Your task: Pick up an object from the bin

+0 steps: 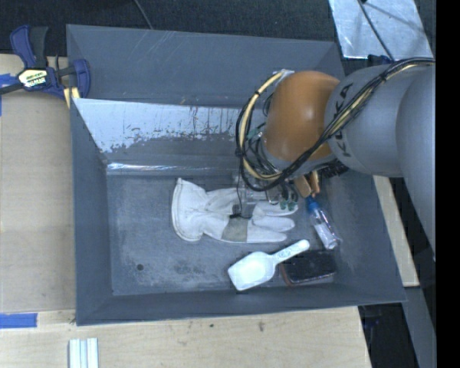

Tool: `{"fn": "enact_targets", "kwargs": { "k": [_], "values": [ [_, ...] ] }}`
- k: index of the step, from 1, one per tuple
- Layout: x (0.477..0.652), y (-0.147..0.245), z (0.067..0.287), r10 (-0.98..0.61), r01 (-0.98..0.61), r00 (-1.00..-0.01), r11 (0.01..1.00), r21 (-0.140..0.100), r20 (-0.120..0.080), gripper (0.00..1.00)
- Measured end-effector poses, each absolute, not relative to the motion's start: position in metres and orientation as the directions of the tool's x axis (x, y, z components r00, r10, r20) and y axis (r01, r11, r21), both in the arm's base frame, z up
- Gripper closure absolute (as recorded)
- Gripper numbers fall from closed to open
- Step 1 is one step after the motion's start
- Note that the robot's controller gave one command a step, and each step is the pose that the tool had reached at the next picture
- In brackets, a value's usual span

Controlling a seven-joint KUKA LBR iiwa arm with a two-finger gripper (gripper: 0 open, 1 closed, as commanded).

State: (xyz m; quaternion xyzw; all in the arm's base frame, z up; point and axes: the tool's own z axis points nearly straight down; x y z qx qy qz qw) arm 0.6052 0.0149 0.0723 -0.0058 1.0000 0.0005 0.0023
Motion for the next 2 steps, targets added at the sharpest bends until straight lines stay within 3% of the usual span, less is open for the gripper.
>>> {"fn": "enact_targets", "kwargs": {
  "k": [1,2],
  "values": [
    [0.5925,0.0048,0.1779,-0.035,-0.035,-0.999,0.999,0.000,-0.002,1.00],
    [0.5925,0.0048,0.1779,-0.034,-0.034,-0.999,0.999,0.000,-0.002,1.00]
  ]
}}
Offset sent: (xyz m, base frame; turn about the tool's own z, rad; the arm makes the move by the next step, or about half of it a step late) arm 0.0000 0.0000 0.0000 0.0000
